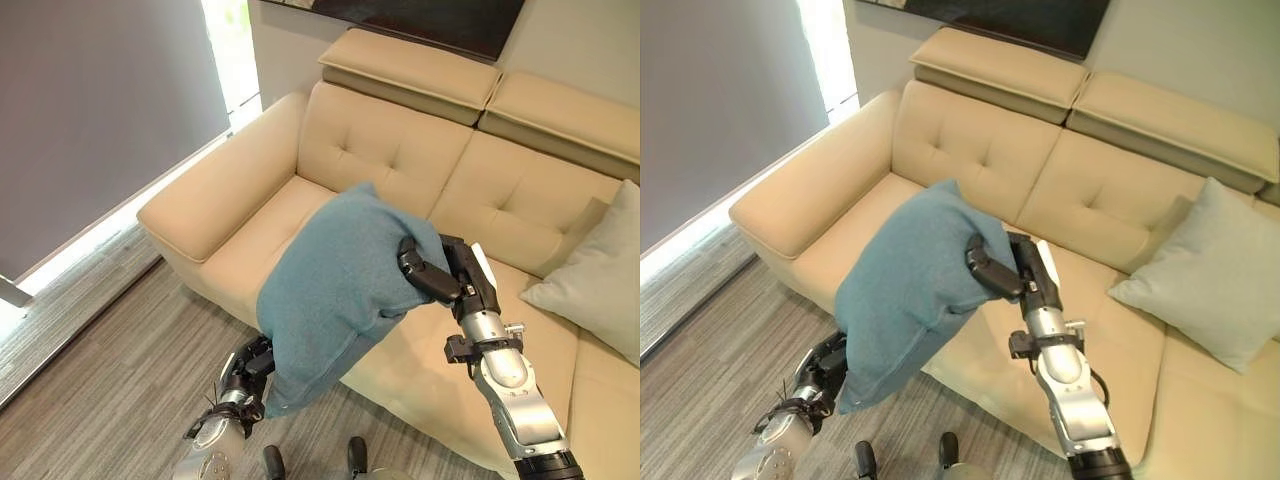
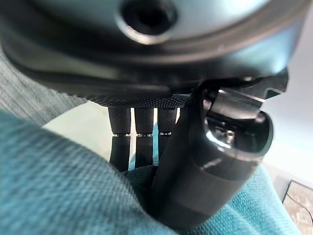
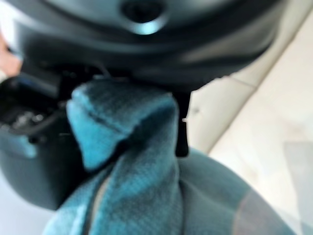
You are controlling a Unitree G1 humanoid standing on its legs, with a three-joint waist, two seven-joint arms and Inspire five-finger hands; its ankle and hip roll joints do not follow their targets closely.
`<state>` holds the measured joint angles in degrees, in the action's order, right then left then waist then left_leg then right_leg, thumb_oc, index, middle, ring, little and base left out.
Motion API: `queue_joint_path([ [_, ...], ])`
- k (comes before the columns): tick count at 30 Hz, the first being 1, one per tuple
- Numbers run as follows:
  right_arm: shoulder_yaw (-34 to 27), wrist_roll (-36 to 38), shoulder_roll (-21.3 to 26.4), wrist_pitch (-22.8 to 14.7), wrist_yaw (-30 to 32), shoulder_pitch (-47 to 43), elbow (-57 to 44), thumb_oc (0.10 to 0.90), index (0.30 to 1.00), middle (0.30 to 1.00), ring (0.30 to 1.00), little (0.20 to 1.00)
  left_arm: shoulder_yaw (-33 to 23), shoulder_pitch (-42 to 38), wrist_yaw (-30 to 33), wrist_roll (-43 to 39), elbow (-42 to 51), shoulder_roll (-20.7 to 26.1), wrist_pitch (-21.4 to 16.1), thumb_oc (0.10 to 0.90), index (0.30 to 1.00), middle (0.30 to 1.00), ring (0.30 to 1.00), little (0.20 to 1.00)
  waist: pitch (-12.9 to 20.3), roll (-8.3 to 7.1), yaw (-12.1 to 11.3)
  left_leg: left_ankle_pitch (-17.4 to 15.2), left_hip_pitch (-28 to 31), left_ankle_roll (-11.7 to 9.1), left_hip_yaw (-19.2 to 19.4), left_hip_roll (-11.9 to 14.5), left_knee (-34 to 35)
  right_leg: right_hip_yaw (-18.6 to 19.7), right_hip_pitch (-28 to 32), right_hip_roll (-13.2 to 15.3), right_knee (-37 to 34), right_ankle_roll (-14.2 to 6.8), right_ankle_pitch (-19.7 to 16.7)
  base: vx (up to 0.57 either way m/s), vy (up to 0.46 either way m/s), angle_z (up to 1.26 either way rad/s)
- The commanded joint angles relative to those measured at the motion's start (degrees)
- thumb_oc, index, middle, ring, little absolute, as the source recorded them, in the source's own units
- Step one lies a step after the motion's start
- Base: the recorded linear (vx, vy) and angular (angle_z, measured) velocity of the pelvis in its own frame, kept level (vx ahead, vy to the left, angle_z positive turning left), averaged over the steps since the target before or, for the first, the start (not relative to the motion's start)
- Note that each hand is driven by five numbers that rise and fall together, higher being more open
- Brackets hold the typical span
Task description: Pick up all the scattered cushions and arrange them neatly on the sofa.
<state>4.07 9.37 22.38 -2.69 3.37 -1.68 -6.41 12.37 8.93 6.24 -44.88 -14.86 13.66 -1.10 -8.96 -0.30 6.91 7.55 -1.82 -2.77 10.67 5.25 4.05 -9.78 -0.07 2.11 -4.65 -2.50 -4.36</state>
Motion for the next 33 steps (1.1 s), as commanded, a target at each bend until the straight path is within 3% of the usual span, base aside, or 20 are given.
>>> queue_joint_path([
  [1,1.08,1.32,-2.73,-7.87,-2.84,-5.52,-4.26,0.4,0.3,0.3,0.3,0.3,-0.77,-6.82,-8.36,0.47,12.39,-1.38,-6.56,0.4,0.3,0.3,0.3,0.3,4.17,-5.18,-1.74,-14.3,-0.24,-0.55,-1.64,-0.22,-15.77,-1.6,2.04,1.66,7.09,-0.4,11.72,-0.02,0.034,0.25],
  [4,1.07,1.81,-2.57,-7.74,-2.71,-5.82,-4.02,0.4,0.3,0.3,0.3,0.3,-0.76,-6.53,-8.2,0.14,13.23,-1.11,-6.42,0.4,0.3,0.3,0.3,0.3,2.5,-5.64,-3.43,-11.91,-5.39,-1.31,-5.66,-0.28,-14.47,-2.19,2.06,2.37,7.3,-0.87,12.0,0.01,0.063,0.1],
  [9,0.61,1.69,-2.92,-7.81,-1.47,-5.55,-3.64,0.4,0.3,0.3,0.3,0.3,-1.0,-6.4,-7.2,0.07,14.18,-1.08,-6.65,0.4,0.3,0.3,0.3,0.3,1.91,-5.82,-4.83,-8.06,-10.42,-2.18,-8.47,-0.67,-9.78,-1.53,2.6,2.18,7.3,-1.37,12.75,0.1,0.123,0.12],
  [11,0.68,0.87,-2.88,-7.72,-1.32,-5.76,-3.63,0.4,0.3,0.3,0.3,0.3,-0.92,-6.52,-7.19,0.6,14.21,-1.02,-6.89,0.4,0.3,0.3,0.3,0.3,2.5,-5.22,-4.91,-7.58,-8.72,-2.0,-9.39,-0.73,-7.58,-0.37,2.91,2.0,7.71,-1.81,13.29,0.17,0.228,-0.07],
  [16,1.08,-1.01,-3.76,-6.99,-1.4,-5.39,-4.13,0.4,0.3,0.3,0.3,0.3,-0.79,-6.29,-6.85,1.84,14.46,0.04,-7.13,0.4,0.3,0.3,0.3,0.3,3.47,-5.36,-5.3,-9.95,-5.97,0.74,-8.38,-2.5,-9.02,2.32,2.26,5.41,15.29,-4.06,13.69,0.2,0.279,-0.23],
  [18,1.55,-1.89,-4.42,-6.78,-1.35,-5.57,-4.24,0.4,0.3,0.3,0.3,0.3,-0.89,-6.57,-6.11,2.69,14.47,0.81,-7.3,0.4,0.3,0.3,0.3,0.3,3.11,-5.36,-5.0,-10.92,-4.22,2.56,-7.1,-3.36,-9.1,3.51,-0.09,6.82,22.14,-5.49,10.35,0.12,0.221,-0.48],
  [19,1.55,-1.91,-4.44,-6.76,-1.35,-5.58,-4.26,0.4,0.3,0.3,0.3,0.3,-0.9,-6.58,-6.1,2.7,14.47,0.82,-7.3,0.4,0.3,0.3,0.3,0.3,3.1,-5.46,-5.18,-10.95,-4.19,2.62,-6.88,-3.43,-9.09,3.76,-0.31,6.92,22.45,-5.55,10.48,0.09,0.25,-0.51],
  [20,2.21,-2.04,-5.19,-6.56,-1.58,-5.84,-4.28,0.4,0.3,0.3,0.3,0.3,-0.88,-6.78,-5.67,3.2,14.37,1.59,-7.37,0.4,0.3,0.3,0.3,0.3,2.03,-4.93,-4.78,-11.75,-2.26,3.99,-5.67,-3.53,-8.85,3.63,-2.83,7.78,29.06,-6.0,7.96,0.07,0.23,-0.37],
  [22,2.69,-2.42,-5.87,-6.83,-1.72,-5.45,-4.17,0.4,0.3,0.3,0.3,0.3,-0.94,-6.62,-5.86,3.81,14.3,1.66,-7.55,0.4,0.3,0.3,0.3,0.3,1.46,-4.36,-4.83,-12.87,-0.29,4.84,-4.48,-3.69,-8.41,2.24,-5.4,8.69,32.99,-5.76,7.88,0.1,0.225,-0.54],
  [27,3.19,-2.7,-5.65,-6.41,-2.24,-5.48,-3.14,0.4,0.3,0.3,0.3,0.3,-0.26,-5.66,-6.7,4.25,13.67,1.18,-6.96,0.4,0.3,0.3,0.3,0.3,1.45,-4.52,-4.23,-14.59,3.65,5.28,-3.78,-5.03,-6.09,-1.23,-7.92,5.53,24.16,-4.61,9.62,0.19,0.092,-0.37],
  [29,3.29,-2.3,-5.59,-6.7,-1.84,-6.07,-2.4,0.4,0.3,0.3,0.3,0.3,-0.42,-6.25,-6.35,4.14,13.4,1.05,-7.11,0.4,0.3,0.3,0.3,0.3,1.23,-4.99,-4.15,-15.33,4.77,5.23,-3.46,-5.88,-5.62,-3.78,-9.75,4.28,17.83,-4.71,7.52,0.13,0.008,-0.24],
  [32,3.14,-2.56,-5.46,-6.93,-1.33,-6.28,-2.14,0.4,0.3,0.3,0.3,0.3,-1.4,-7.14,-6.38,3.61,13.28,0.9,-7.45,0.4,0.3,0.3,0.3,0.3,0.92,-5.16,-4.36,-16.77,5.87,5.12,-2.93,-6.05,-6.06,-8.72,-10.37,5.0,14.82,-5.23,6.28,0.16,-0.03,-0.15],
  [33,2.98,-3.03,-5.32,-7.12,-1.33,-5.95,-2.26,0.4,0.3,0.3,0.3,0.3,-1.05,-7.04,-6.61,4.0,13.31,0.68,-7.31,0.4,0.3,0.3,0.3,0.3,1.2,-5.52,-4.11,-17.43,6.03,5.27,-3.05,-6.44,-6.31,-7.6,-9.44,4.33,13.73,-4.68,6.34,0.3,-0.085,0.01],
])
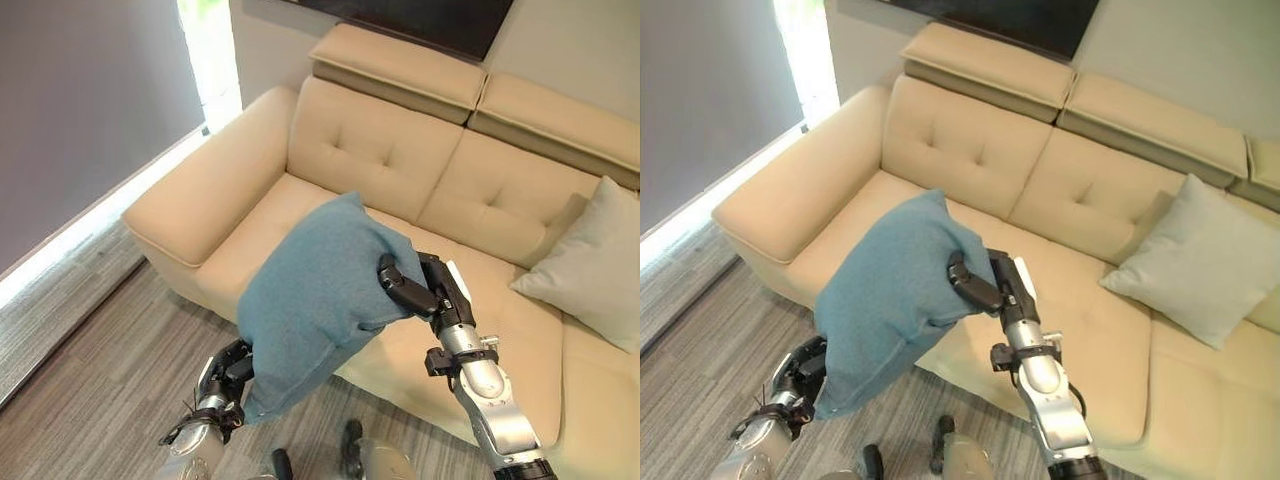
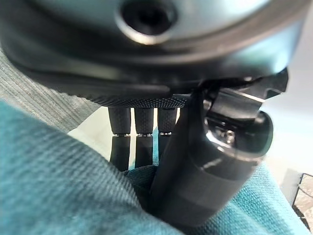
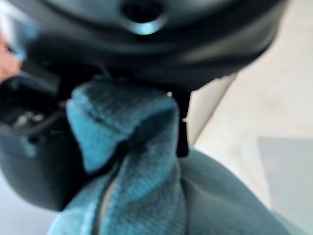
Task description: Pick up all the scattered cushions and arrange them neatly on the sofa.
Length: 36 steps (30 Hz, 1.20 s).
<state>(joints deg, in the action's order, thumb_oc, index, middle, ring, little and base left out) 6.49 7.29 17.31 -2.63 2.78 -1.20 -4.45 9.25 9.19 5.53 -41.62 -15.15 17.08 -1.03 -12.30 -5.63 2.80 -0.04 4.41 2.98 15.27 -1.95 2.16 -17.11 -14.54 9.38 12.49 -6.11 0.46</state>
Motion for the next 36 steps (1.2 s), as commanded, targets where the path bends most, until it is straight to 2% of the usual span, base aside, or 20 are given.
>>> queue_joint_path([
  [1,-0.35,-1.37,-0.08,-7.25,-0.46,-5.43,-4.1,0.4,0.3,0.3,0.3,0.3,2.16,-7.15,-6.38,0.48,13.35,-3.46,-7.43,0.4,0.3,0.3,0.3,0.3,5.22,-0.34,0.61,-11.43,0.46,-0.8,-7.85,0.8,-5.88,1.93,5.59,-3.86,-3.34,-0.45,1.66,0.23,-0.063,-0.02],
  [3,-0.53,-1.24,0.05,-7.31,-0.31,-5.09,-4.03,0.4,0.3,0.3,0.3,0.3,2.39,-7.05,-6.66,0.29,13.32,-3.5,-7.32,0.4,0.3,0.3,0.3,0.3,5.96,-0.58,0.77,-12.01,0.24,-1.36,-7.47,0.79,-7.08,1.31,6.51,-3.65,-4.66,0.1,1.86,0.21,-0.069,-0.05],
  [4,-1.1,-1.08,-0.02,-7.32,-0.19,-4.22,-4.47,0.4,0.3,0.3,0.3,0.3,2.93,-6.78,-6.77,0.3,13.47,-3.69,-6.99,0.4,0.3,0.3,0.3,0.3,6.11,-0.5,1.22,-13.28,0.09,-2.57,-7.18,1.64,-10.38,1.14,8.12,-4.13,-5.16,0.93,2.74,0.31,-0.133,-0.05],
  [5,-1.65,-0.66,0.36,-7.34,-0.08,-3.4,-4.74,0.4,0.3,0.3,0.3,0.3,3.3,-6.38,-7.08,0.42,13.69,-3.78,-6.84,0.4,0.3,0.3,0.3,0.3,6.43,-0.75,1.73,-13.65,-1.99,-4.3,-6.17,3.24,-18.7,1.38,10.69,-4.77,-6.63,1.98,3.52,0.22,-0.106,0.03],
  [6,-1.67,-0.66,0.33,-7.34,-0.09,-3.42,-4.74,0.4,0.3,0.3,0.3,0.3,3.3,-6.4,-7.07,0.43,13.69,-3.75,-6.84,0.4,0.3,0.3,0.3,0.3,6.56,-0.87,1.8,-13.46,-2.27,-4.28,-6.21,3.13,-18.73,1.34,10.52,-4.66,-6.77,2.01,3.33,0.16,-0.091,0.11],
  [8,-1.7,0.11,0.67,-7.29,0.22,-3.19,-4.62,0.4,0.3,0.3,0.3,0.3,3.67,-6.38,-6.79,0.37,13.49,-4.28,-6.79,0.4,0.3,0.3,0.3,0.3,5.78,-0.68,1.55,-11.35,-5.1,-5.48,-6.17,4.61,-26.67,2.25,12.63,-5.65,-7.51,3.34,4.22,0.09,-0.043,-0.06],
  [10,-1.65,0.39,0.8,-6.94,0.17,-2.83,-4.53,0.4,0.3,0.3,0.3,0.3,3.84,-6.54,-6.61,0.24,13.56,-4.25,-6.83,0.4,0.3,0.3,0.3,0.3,5.55,-1.08,1.38,-10.04,-8.11,-5.57,-6.89,4.93,-28.76,2.91,13.41,-5.64,-8.17,3.79,4.76,0.09,-0.005,-0.26],
  [12,-1.83,0.34,0.94,-6.82,0.24,-2.63,-4.66,0.4,0.3,0.3,0.3,0.3,3.96,-6.47,-6.61,-0.22,13.97,-4.27,-6.64,0.4,0.3,0.3,0.3,0.3,5.39,-1.76,1.01,-11.52,-10.67,-4.86,-7.73,5.46,-26.28,4.0,14.15,-5.21,-8.62,3.35,5.24,0.11,0.037,-0.28],
  [15,-1.73,0.45,1.08,-6.9,0.5,-2.76,-4.32,0.4,0.3,0.3,0.3,0.3,4.2,-6.44,-6.54,0.05,14.09,-4.09,-6.56,0.4,0.3,0.3,0.3,0.3,5.41,-1.85,0.77,-9.86,-11.29,-5.03,-8.79,6.31,-21.74,4.8,14.58,-5.32,-8.61,3.01,5.61,0.13,0.079,-0.24],
  [16,-1.49,0.67,1.22,-6.94,0.92,-2.72,-4.02,0.4,0.3,0.3,0.3,0.3,4.3,-6.61,-5.92,-0.04,14.79,-3.98,-6.75,0.4,0.3,0.3,0.3,0.3,5.05,-1.2,-0.04,-5.85,-12.41,-6.09,-11.74,6.81,-15.4,6.16,15.58,-6.15,-8.33,3.01,6.61,0.16,0.135,-0.34],
  [17,-1.39,0.72,1.25,-6.94,1.07,-2.73,-3.91,0.4,0.3,0.3,0.3,0.3,4.34,-6.74,-5.56,-0.31,15.06,-4.11,-6.92,0.4,0.3,0.3,0.3,0.3,4.64,-0.94,-0.58,-3.81,-13.18,-6.75,-13.89,6.48,-12.81,7.02,16.11,-6.53,-8.14,3.06,7.1,0.21,0.186,-0.35],
  [18,-1.42,0.67,1.26,-7.01,1.41,-2.61,-3.79,0.4,0.3,0.3,0.3,0.3,4.34,-6.96,-5.28,-0.7,15.09,-4.13,-7.05,0.4,0.3,0.3,0.3,0.3,4.4,-0.82,-0.93,-2.5,-14.33,-7.19,-15.94,6.08,-10.87,7.66,16.53,-6.74,-7.98,3.07,7.6,0.14,0.146,-0.51],
  [20,-1.75,0.54,1.37,-7.02,1.62,-2.31,-3.84,0.4,0.3,0.3,0.3,0.3,4.42,-7.02,-5.18,-1.15,15.18,-4.24,-7.15,0.4,0.3,0.3,0.3,0.3,3.83,-0.65,-1.35,-1.46,-15.83,-7.64,-17.65,5.6,-10.66,8.74,17.12,-6.8,-7.12,3.11,8.4,0.14,0.173,-0.55],
  [24,-1.74,-0.36,1.2,-6.29,0.99,-1.51,-4.07,0.4,0.3,0.3,0.3,0.3,4.78,-6.42,-5.62,0.05,14.75,-3.56,-6.91,0.4,0.3,0.3,0.3,0.3,5.47,-0.15,-1.04,-2.25,-13.05,-6.7,-16.9,5.21,-9.29,10.23,17.67,-5.36,-5.5,1.94,8.91,0.19,0.257,-0.37],
  [28,-0.91,-1.18,0.41,-5.79,0.37,-1.94,-4.41,0.4,0.3,0.3,0.3,0.3,4.28,-5.85,-5.51,0.42,15.32,-2.55,-6.96,0.4,0.3,0.3,0.3,0.3,6.43,-0.22,-1.46,-4.48,-10.42,-4.42,-13.61,4.34,-9.86,12.97,17.1,-3.11,-3.09,-0.11,8.39,0.15,0.273,-0.51],
  [31,-0.7,-2.29,-0.04,-5.51,0.11,-2.47,-4.65,0.4,0.3,0.3,0.3,0.3,3.36,-6.2,-4.92,0.89,15.41,-1.88,-7.29,0.4,0.3,0.3,0.3,0.3,6.45,-0.17,-1.47,-5.65,-8.9,-2.53,-11.47,3.66,-9.59,14.43,15.14,-1.62,1.27,-1.81,6.51,0.07,0.234,-0.37],
  [34,-0.61,-2.77,-0.45,-5.38,-0.2,-2.41,-4.83,0.4,0.3,0.3,0.3,0.3,2.65,-6.33,-4.59,1.67,15.39,-1.29,-7.33,0.4,0.3,0.3,0.3,0.3,5.81,0.21,-1.32,-6.25,-7.56,-0.95,-10.28,3.24,-9.05,14.38,13.01,-0.55,6.63,-2.75,4.55,0.03,0.181,-0.23],
  [36,-0.74,-3.24,-1.02,-5.49,-0.34,-1.98,-4.78,0.4,0.3,0.3,0.3,0.3,2.29,-6.19,-4.52,2.32,15.29,-1.25,-7.45,0.4,0.3,0.3,0.3,0.3,5.52,0.81,-1.45,-6.62,-5.99,-0.3,-9.22,3.16,-7.81,11.95,11.13,0.65,9.98,-2.98,3.63,0.04,0.144,-0.14],
])
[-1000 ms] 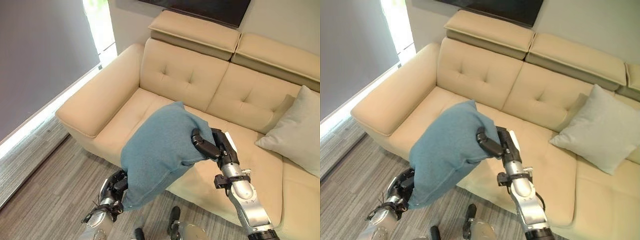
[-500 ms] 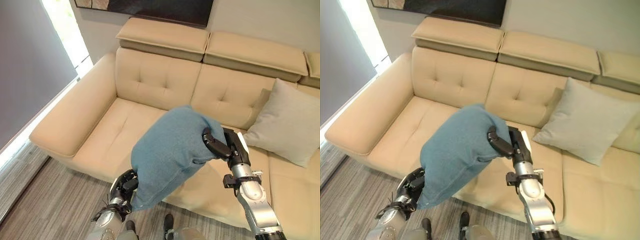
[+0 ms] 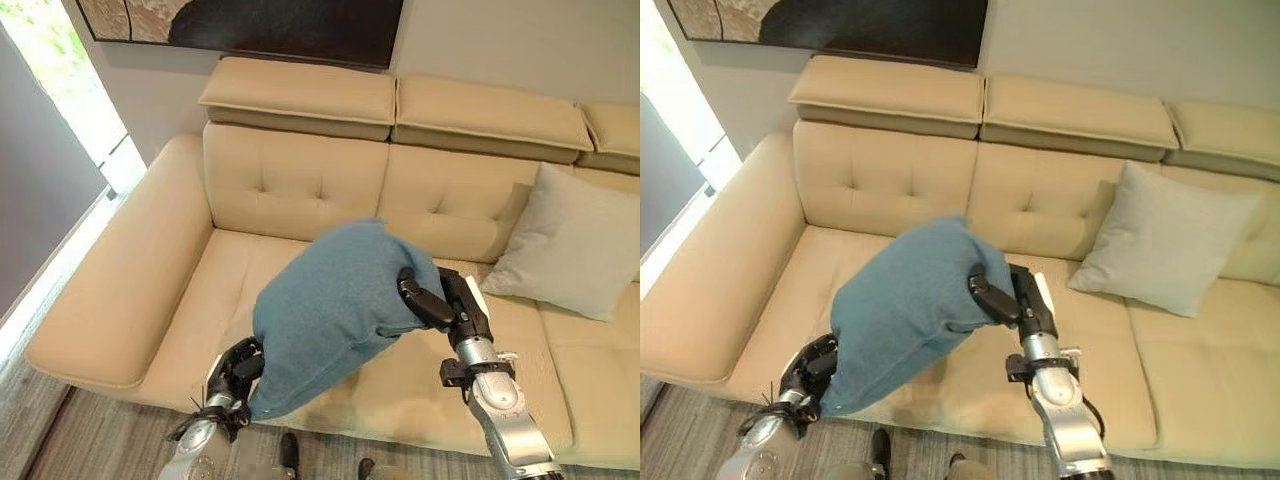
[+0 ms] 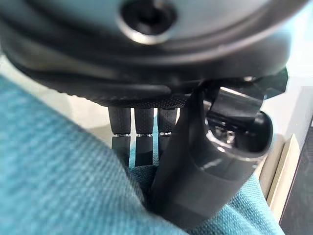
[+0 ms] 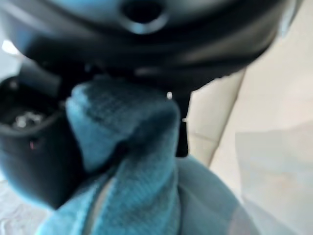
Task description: Pick up all the scattered cushions and arrange them neatly on the sofa.
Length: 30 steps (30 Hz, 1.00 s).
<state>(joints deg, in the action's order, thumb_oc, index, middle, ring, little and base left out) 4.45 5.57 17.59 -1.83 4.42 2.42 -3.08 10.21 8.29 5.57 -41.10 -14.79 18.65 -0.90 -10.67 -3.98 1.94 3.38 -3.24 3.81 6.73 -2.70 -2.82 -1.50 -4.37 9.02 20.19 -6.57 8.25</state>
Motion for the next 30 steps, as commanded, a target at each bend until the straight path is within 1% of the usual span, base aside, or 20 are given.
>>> queue_joint_path([
  [1,1.23,-1.76,-1.52,-6.2,-2.11,-5.31,-6.04,0.4,0.3,0.3,0.3,0.3,1.29,-5.08,-4.53,1.82,14.85,-2.86,-7.66,0.4,0.3,0.3,0.3,0.3,3.89,-0.64,-0.61,-10.11,2.66,-1.04,-0.46,3.8,-1.9,-5.13,0.29,1.08,2.59,-2.3,-4.25,0.07,0.114,-0.21],
  [2,1.3,-1.96,-1.56,-6.03,-2.21,-5.08,-5.87,0.4,0.3,0.3,0.3,0.3,1.29,-4.84,-4.62,1.76,14.69,-3.12,-7.57,0.4,0.3,0.3,0.3,0.3,3.89,-0.58,-0.52,-9.99,3.55,-0.99,-0.38,3.57,-0.71,-6.23,-0.3,0.51,1.84,-2.05,-3.88,0.11,0.093,-0.32],
  [3,1.33,-2.02,-1.38,-5.91,-2.21,-5.15,-5.42,0.4,0.3,0.3,0.3,0.3,1.26,-4.62,-4.69,1.4,14.36,-3.53,-7.45,0.4,0.3,0.3,0.3,0.3,3.89,-0.49,-0.27,-9.72,4.54,-1.07,-0.31,3.09,0.93,-8.09,-1.41,-1.31,-1.02,-1.5,-2.98,0.08,0.047,-0.27],
  [4,1.33,-2.02,-1.37,-5.91,-2.21,-5.15,-5.41,0.4,0.3,0.3,0.3,0.3,1.25,-4.62,-4.7,1.4,14.35,-3.54,-7.45,0.4,0.3,0.3,0.3,0.3,3.85,-0.44,-0.23,-9.7,4.65,-1.1,-0.35,3.13,1.03,-8.15,-1.28,-1.36,-1.12,-1.48,-2.99,0.08,0.027,-0.38],
  [5,1.23,-1.67,-1.23,-6.24,-1.91,-5.32,-4.97,0.4,0.3,0.3,0.3,0.3,1.35,-5.01,-4.5,1.15,14.21,-3.71,-7.39,0.4,0.3,0.3,0.3,0.3,3.49,-0.64,-0.34,-9.86,5.13,-1.12,-0.03,2.32,1.55,-11.65,-3.06,-2.38,-4.92,-1.01,-3.71,0.04,0.001,-0.25],
  [8,0.87,-1.51,-1.33,-6.46,-1.43,-5.28,-4.54,0.4,0.3,0.3,0.3,0.3,1.0,-5.15,-4.86,1.12,14.0,-3.85,-7.38,0.4,0.3,0.3,0.3,0.3,3.34,-0.77,-0.22,-10.22,4.99,-1.4,-0.27,2.09,1.1,-14.33,-2.13,-2.23,-8.65,-0.72,-3.63,0.07,-0.046,-0.15],
  [9,0.63,-1.92,-1.0,-6.81,-1.14,-4.89,-4.41,0.4,0.3,0.3,0.3,0.3,1.34,-5.08,-5.17,1.24,14.07,-4.02,-7.04,0.4,0.3,0.3,0.3,0.3,3.24,-1.1,0.03,-10.63,5.09,-1.6,-0.68,1.7,0.64,-12.25,-1.19,-3.55,-9.8,0.06,-2.91,0.07,-0.066,0.07],
  [10,0.62,-1.92,-1.01,-6.82,-1.14,-4.91,-4.4,0.4,0.3,0.3,0.3,0.3,1.34,-5.1,-5.17,1.24,14.07,-4.01,-7.03,0.4,0.3,0.3,0.3,0.3,3.34,-1.13,0.04,-10.49,4.9,-1.61,-0.66,1.69,0.64,-12.25,-1.28,-3.56,-10.0,0.09,-3.13,0.12,-0.082,0.2],
  [11,-0.31,-1.87,-0.79,-6.87,-1.07,-3.97,-4.78,0.4,0.3,0.3,0.3,0.3,1.2,-5.06,-5.72,0.73,14.12,-4.61,-7.28,0.4,0.3,0.3,0.3,0.3,3.49,-1.41,0.37,-11.54,4.42,-2.03,-0.82,1.53,-1.39,-9.93,-0.73,-4.45,-10.86,0.6,-3.16,0.1,-0.063,0.21],
  [13,-0.78,-1.23,-0.56,-7.09,-0.78,-3.67,-4.86,0.4,0.3,0.3,0.3,0.3,1.79,-5.09,-6.19,0.9,14.32,-4.7,-7.07,0.4,0.3,0.3,0.3,0.3,3.69,-1.51,0.72,-12.9,3.27,-2.87,-0.53,1.6,-5.16,-10.66,1.2,-4.4,-12.83,1.6,-2.85,0.12,-0.088,0.19],
  [14,-1.23,-0.7,0.3,-7.12,-0.75,-3.52,-4.85,0.4,0.3,0.3,0.3,0.3,2.01,-5.1,-6.43,0.93,14.6,-4.84,-7.1,0.4,0.3,0.3,0.3,0.3,3.57,-1.69,0.93,-13.72,1.5,-4.25,-0.44,1.88,-10.44,-10.58,2.6,-4.19,-13.87,2.33,-2.51,0.07,-0.058,0.18],
  [17,-0.95,-0.18,0.83,-6.91,-0.57,-3.87,-4.51,0.4,0.3,0.3,0.3,0.3,1.87,-5.35,-5.99,0.87,14.75,-4.96,-7.39,0.4,0.3,0.3,0.3,0.3,3.28,-1.7,0.65,-13.96,-0.58,-5.35,-1.52,2.52,-13.66,-10.36,3.58,-4.28,-14.62,2.83,-1.95,0.02,0.005,0.16],
  [18,-0.68,0.03,1.15,-6.7,-0.78,-4.11,-4.31,0.4,0.3,0.3,0.3,0.3,1.9,-5.4,-5.87,0.51,14.99,-4.99,-7.32,0.4,0.3,0.3,0.3,0.3,3.32,-1.64,0.56,-12.97,-1.44,-5.91,-2.65,4.03,-12.27,-9.97,3.98,-4.29,-14.92,2.85,-1.66,0.01,0.048,0.06],
  [21,-0.36,0.22,1.25,-6.61,-0.81,-4.37,-4.16,0.4,0.3,0.3,0.3,0.3,1.91,-5.52,-5.68,0.59,15.22,-4.98,-7.36,0.4,0.3,0.3,0.3,0.3,3.58,-1.76,0.49,-12.04,-1.51,-6.15,-3.21,4.85,-10.71,-9.83,4.13,-4.19,-15.24,2.68,-1.77,0.03,0.051,-0.08],
  [22,-0.1,0.45,1.35,-6.63,-0.69,-4.42,-3.95,0.4,0.3,0.3,0.3,0.3,1.91,-5.55,-5.49,0.63,15.49,-4.9,-7.41,0.4,0.3,0.3,0.3,0.3,3.81,-1.7,0.44,-10.84,-1.6,-6.49,-3.88,5.79,-9.02,-9.67,4.27,-4.13,-15.45,2.52,-1.79,0.07,0.113,-0.17],
  [23,-0.19,0.58,1.61,-6.53,-0.42,-4.11,-3.81,0.4,0.3,0.3,0.3,0.3,2.02,-5.73,-5.12,0.3,16.14,-5.03,-7.55,0.4,0.3,0.3,0.3,0.3,3.97,-1.39,0.34,-8.08,-2.28,-7.17,-5.21,7.76,-5.37,-9.54,4.56,-4.06,-15.55,2.18,-1.56,0.1,0.169,-0.08],
  [24,-0.4,0.38,1.81,-6.46,-0.19,-3.93,-3.69,0.4,0.3,0.3,0.3,0.3,2.15,-5.81,-5.06,0.38,16.35,-5.03,-7.73,0.4,0.3,0.3,0.3,0.3,4.14,-1.02,0.37,-7.69,-1.68,-7.15,-5.67,8.15,-3.4,-9.28,4.69,-4.08,-15.51,2.14,-1.29,0.11,0.188,-0.05],
  [26,-0.91,-0.43,2.02,-6.34,-0.17,-3.51,-3.41,0.4,0.3,0.3,0.3,0.3,2.42,-5.71,-5.24,0.58,16.35,-5.17,-7.71,0.4,0.3,0.3,0.3,0.3,4.91,-0.06,0.75,-7.36,-0.13,-7.35,-6.1,8.18,-0.73,-9.3,5.02,-3.93,-15.37,1.9,-1.03,0.1,0.155,-0.08],
  [28,-1.2,-0.66,1.82,-6.22,0.0,-3.29,-3.16,0.4,0.3,0.3,0.3,0.3,2.56,-5.69,-5.25,0.88,16.35,-5.08,-7.64,0.4,0.3,0.3,0.3,0.3,5.18,0.19,1.06,-6.92,0.58,-7.43,-5.92,7.89,-0.06,-9.16,5.23,-3.64,-15.37,1.72,-1.15,0.08,0.143,-0.05],
  [30,-1.2,-1.32,1.1,-5.59,-0.05,-2.77,-2.43,0.4,0.3,0.3,0.3,0.3,2.44,-5.43,-5.16,2.87,16.61,-4.11,-7.66,0.4,0.3,0.3,0.3,0.3,5.54,0.78,1.35,-7.51,2.84,-6.39,-4.41,6.22,1.57,-7.65,5.11,-2.28,-15.05,0.65,-2.04,0.11,0.251,0.04],
])
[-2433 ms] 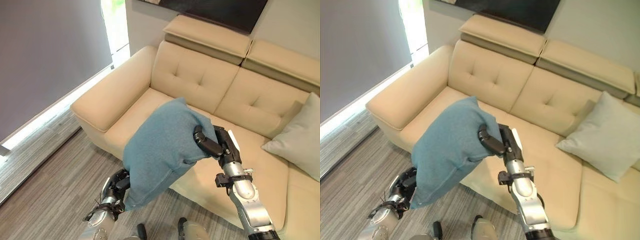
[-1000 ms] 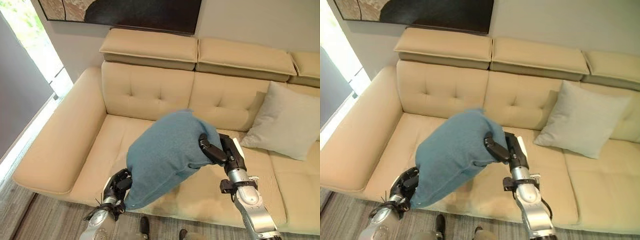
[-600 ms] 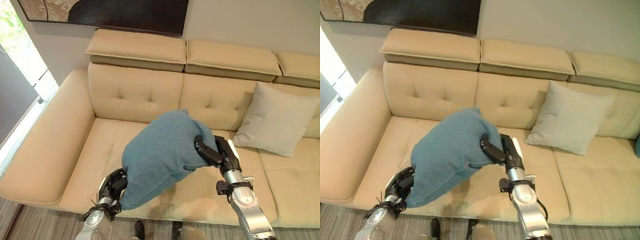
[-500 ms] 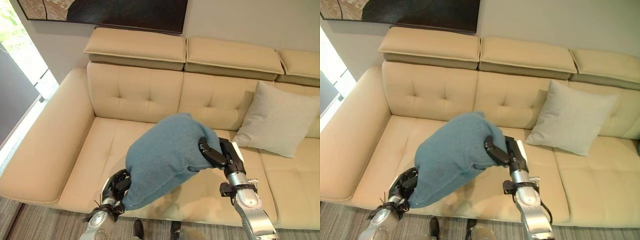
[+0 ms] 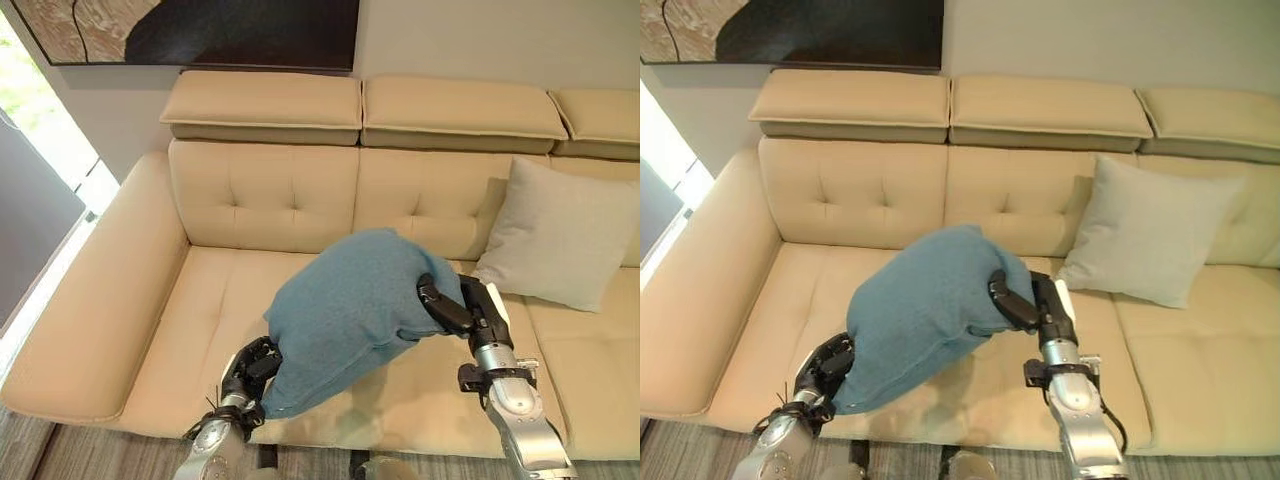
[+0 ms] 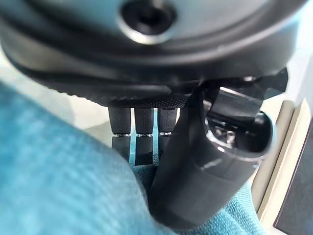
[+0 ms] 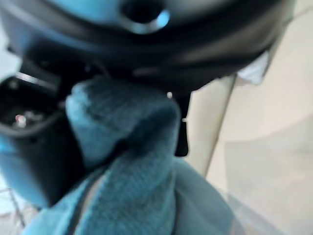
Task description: Pick up all the scattered cushions and arrange them neatly on the sofa.
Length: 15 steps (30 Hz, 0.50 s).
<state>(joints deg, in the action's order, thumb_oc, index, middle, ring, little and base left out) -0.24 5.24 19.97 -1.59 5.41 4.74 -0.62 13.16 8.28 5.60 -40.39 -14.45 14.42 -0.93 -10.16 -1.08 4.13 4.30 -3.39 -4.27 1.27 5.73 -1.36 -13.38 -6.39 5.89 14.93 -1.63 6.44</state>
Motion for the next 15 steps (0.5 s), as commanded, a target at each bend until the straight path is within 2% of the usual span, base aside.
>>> queue_joint_path([
  [1,3.49,-0.99,-1.29,-5.82,-1.04,-5.08,-4.89,0.4,0.3,0.3,0.3,0.3,-0.51,-5.4,-5.19,2.16,16.28,0.11,-7.63,0.4,0.3,0.3,0.3,0.3,5.01,-2.14,-0.91,-8.42,3.08,1.7,1.14,-2.22,0.16,4.31,7.13,0.85,-9.78,-4.29,-0.23,0.07,0.184,-0.1],
  [9,4.09,-2.12,-3.52,-5.55,0.4,-6.55,-2.21,0.4,0.3,0.3,0.3,0.3,-2.16,-6.65,-3.13,6.89,15.39,2.61,-8.54,0.4,0.3,0.3,0.3,0.3,4.81,-1.88,-1.22,-9.42,4.02,3.59,4.19,-3.78,1.63,6.27,6.19,2.6,-10.59,-6.13,-1.82,0.05,0.098,-0.15],
  [15,6.22,-1.99,-4.26,-7.78,5.99,-17.97,-1.26,0.4,0.3,0.3,0.3,0.3,-2.77,-17.68,3.5,12.4,14.95,6.57,-11.77,0.4,0.3,0.3,0.3,0.3,4.6,-1.18,-1.48,-8.81,2.44,3.84,5.14,-3.91,2.98,6.72,4.15,2.93,-12.65,-6.62,-3.29,0.01,0.021,-0.11],
])
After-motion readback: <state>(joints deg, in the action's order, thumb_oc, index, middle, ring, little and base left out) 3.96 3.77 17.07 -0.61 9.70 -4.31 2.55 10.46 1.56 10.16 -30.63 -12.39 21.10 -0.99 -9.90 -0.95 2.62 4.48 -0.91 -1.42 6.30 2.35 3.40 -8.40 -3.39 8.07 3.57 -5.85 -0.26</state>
